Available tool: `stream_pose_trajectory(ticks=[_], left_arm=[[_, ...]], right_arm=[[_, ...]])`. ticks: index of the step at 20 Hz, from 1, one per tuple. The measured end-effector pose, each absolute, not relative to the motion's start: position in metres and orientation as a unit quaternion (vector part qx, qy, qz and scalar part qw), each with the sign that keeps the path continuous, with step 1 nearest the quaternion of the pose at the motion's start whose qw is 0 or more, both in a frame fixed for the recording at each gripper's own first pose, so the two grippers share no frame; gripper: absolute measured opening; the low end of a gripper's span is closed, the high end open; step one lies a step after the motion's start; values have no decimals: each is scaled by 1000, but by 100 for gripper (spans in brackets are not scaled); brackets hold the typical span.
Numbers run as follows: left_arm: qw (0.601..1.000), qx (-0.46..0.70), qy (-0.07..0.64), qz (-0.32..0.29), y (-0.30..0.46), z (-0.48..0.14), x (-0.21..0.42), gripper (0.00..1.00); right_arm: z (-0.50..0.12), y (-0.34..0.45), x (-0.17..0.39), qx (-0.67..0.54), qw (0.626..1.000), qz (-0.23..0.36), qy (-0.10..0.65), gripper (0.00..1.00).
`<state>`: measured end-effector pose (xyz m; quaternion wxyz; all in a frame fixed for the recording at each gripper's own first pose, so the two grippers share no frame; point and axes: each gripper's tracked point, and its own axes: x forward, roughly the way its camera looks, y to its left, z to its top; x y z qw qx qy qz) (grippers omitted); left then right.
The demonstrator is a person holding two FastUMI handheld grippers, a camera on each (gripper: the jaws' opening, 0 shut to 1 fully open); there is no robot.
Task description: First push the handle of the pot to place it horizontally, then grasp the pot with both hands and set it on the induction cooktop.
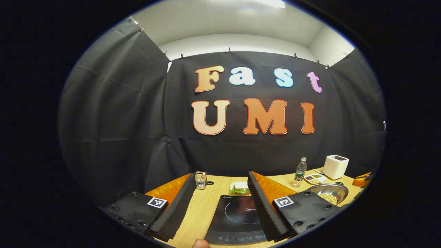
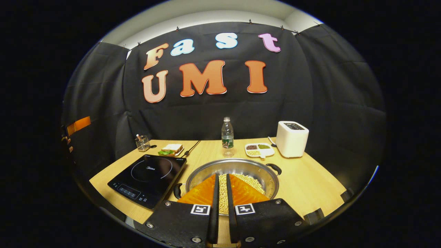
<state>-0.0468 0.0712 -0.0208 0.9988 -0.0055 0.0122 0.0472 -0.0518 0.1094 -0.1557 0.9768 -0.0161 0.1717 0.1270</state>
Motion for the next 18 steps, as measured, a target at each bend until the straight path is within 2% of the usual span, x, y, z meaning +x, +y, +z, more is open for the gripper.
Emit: stream_pose_trajectory(ticks=[11,18], left_arm=[[997,-16,43,56,82,-49,-45,97],[997,-18,58,57,89,-66,-39,97]], right_arm=[[-249,180,-79,-59,935,213,276,12],[-283,199,-74,-61,923,214,314,12]])
